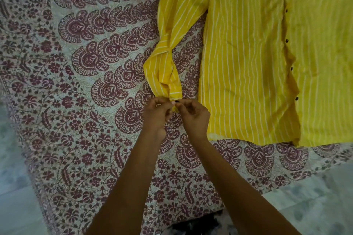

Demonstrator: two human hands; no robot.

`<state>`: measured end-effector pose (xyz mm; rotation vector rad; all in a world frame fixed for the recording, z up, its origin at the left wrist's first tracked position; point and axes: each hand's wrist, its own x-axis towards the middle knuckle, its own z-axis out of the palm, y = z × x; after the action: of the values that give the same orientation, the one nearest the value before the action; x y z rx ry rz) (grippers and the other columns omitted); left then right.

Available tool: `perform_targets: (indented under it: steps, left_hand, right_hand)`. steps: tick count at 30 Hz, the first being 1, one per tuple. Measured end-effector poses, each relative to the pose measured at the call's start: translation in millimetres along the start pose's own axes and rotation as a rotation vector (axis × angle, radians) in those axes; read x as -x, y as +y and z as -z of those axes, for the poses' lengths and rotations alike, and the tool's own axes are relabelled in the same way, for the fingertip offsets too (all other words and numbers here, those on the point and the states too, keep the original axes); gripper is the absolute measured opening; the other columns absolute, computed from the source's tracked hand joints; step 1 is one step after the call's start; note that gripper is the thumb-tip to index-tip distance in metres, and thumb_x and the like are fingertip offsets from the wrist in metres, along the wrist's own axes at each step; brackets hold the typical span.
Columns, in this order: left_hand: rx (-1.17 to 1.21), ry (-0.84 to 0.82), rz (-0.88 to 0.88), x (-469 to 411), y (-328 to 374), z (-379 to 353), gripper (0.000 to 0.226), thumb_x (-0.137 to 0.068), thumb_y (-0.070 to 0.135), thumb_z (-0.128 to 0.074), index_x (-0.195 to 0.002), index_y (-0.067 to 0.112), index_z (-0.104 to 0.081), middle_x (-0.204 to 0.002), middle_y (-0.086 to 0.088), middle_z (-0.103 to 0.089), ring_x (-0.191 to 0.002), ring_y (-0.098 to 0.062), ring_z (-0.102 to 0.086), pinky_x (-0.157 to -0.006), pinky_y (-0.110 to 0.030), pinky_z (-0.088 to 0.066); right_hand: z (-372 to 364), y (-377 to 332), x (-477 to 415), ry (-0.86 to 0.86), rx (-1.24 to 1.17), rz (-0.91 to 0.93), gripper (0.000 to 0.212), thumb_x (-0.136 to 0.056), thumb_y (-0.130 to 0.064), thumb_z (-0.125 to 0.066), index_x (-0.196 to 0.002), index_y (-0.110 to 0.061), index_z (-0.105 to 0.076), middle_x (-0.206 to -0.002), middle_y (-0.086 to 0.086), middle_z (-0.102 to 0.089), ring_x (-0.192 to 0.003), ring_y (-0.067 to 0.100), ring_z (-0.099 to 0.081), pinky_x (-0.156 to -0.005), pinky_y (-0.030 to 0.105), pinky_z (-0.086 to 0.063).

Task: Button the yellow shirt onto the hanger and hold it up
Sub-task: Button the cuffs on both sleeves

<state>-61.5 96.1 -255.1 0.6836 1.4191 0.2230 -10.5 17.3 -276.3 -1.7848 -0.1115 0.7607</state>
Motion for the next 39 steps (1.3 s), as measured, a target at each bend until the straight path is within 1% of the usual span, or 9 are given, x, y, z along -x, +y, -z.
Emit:
perform_targets:
  steps: [4,9,12,19,23,26,31,35,39]
  left_hand:
    - [-0.003,0.003,0.0,-4,2,2,0.035,-0.082,-0.003,-0.06,-0.066,0.018,-0.037,-0.062,0.0,-0.044,-0.041,-0.004,-0.041,-0.037,-0.015,-0.033]
    - [-0.759,0.076,-0.638,-2,4,-3,0.025,-0.085,0.002,-0.055,-0.078,0.018,-0.038,-0.074,0.002,-0.053,-0.064,-0.018,-0.05,-0.057,-0.029,-0.038]
    - [-0.876,0.066,-0.811,-6,3,-4,0.023,-0.087,0.002,-0.051,-0.083,0.021,-0.037,-0.07,-0.003,-0.051,-0.059,-0.023,-0.047,-0.054,-0.032,-0.033]
    - [-0.779,-0.091,-0.766,-13,2,12,0.022,-0.084,0.011,-0.057,-0.081,0.022,-0.039,-0.072,0.006,-0.049,-0.063,-0.013,-0.05,-0.06,-0.033,-0.043]
    - [-0.946,0.144,-0.893,-19,-4,18,0.019,-0.081,0.015,-0.062,-0.096,0.019,-0.05,-0.092,0.001,-0.061,-0.077,-0.018,-0.059,-0.063,-0.031,-0.044]
    - [-0.764,0.314,-0.589,-30,-7,28,0.026,-0.077,0.01,-0.066,-0.101,0.015,-0.057,-0.107,-0.005,-0.061,-0.091,-0.017,-0.057,-0.074,-0.03,-0.045]
    - [-0.407,-0.03,-0.23,-26,-7,28,0.027,-0.087,0.024,-0.061,-0.113,0.014,-0.058,-0.101,-0.001,-0.064,-0.093,-0.016,-0.061,-0.082,-0.035,-0.05]
    - [-0.326,0.005,-0.41,-11,-2,32,0.008,-0.084,0.012,-0.057,-0.083,0.016,-0.063,-0.069,0.002,-0.057,-0.06,-0.003,-0.048,-0.058,-0.02,-0.04]
    - [-0.67,0.165,-0.881,6,1,51,0.036,-0.076,0.025,-0.045,-0.099,0.009,-0.067,-0.073,-0.002,-0.058,-0.059,-0.011,-0.048,-0.052,-0.022,-0.034]
  right_hand:
    - [5,-2,-11,-0.139,-0.071,-0.097,0.02,-0.083,-0.001,-0.062,-0.074,-0.019,-0.067,-0.074,0.005,-0.066,-0.073,0.018,-0.061,-0.074,0.04,-0.05]
    - [6,-3,-13,-0.117,-0.084,-0.134,0.012,-0.081,-0.006,-0.065,-0.077,-0.017,-0.069,-0.08,0.01,-0.069,-0.079,0.019,-0.063,-0.08,0.043,-0.052]
    - [5,-5,-17,-0.084,0.002,-0.079,0.007,-0.081,-0.006,-0.065,-0.079,-0.011,-0.069,-0.078,0.01,-0.068,-0.075,0.018,-0.063,-0.075,0.037,-0.052]
    - [11,-14,-32,-0.367,-0.238,-0.483,0.021,-0.09,-0.003,-0.051,-0.073,-0.01,-0.06,-0.05,-0.006,-0.063,-0.051,0.002,-0.061,-0.055,0.015,-0.052]
    - [7,-13,-35,-0.377,-0.303,-0.601,0.021,-0.094,-0.009,-0.046,-0.076,-0.013,-0.055,-0.057,-0.007,-0.061,-0.05,0.001,-0.06,-0.053,0.014,-0.051]
    - [2,-12,-34,-0.331,-0.322,-0.591,0.026,-0.095,-0.007,-0.039,-0.073,-0.014,-0.05,-0.058,-0.005,-0.055,-0.047,0.001,-0.055,-0.054,0.018,-0.047]
    - [-4,-8,-25,-0.246,-0.518,-0.609,0.027,-0.095,-0.004,-0.034,-0.072,-0.014,-0.046,-0.061,-0.002,-0.056,-0.067,0.01,-0.054,-0.057,0.019,-0.053]
    - [-6,-9,-16,-0.325,-0.355,-0.659,0.023,-0.096,-0.006,-0.032,-0.081,-0.011,-0.049,-0.08,0.006,-0.055,-0.075,0.015,-0.057,-0.066,0.024,-0.055]
    - [-14,-26,-1,-0.369,-0.15,-0.604,0.03,-0.097,-0.004,-0.032,-0.109,0.015,-0.052,-0.11,0.044,-0.05,-0.105,0.045,-0.057,-0.104,0.051,-0.038]
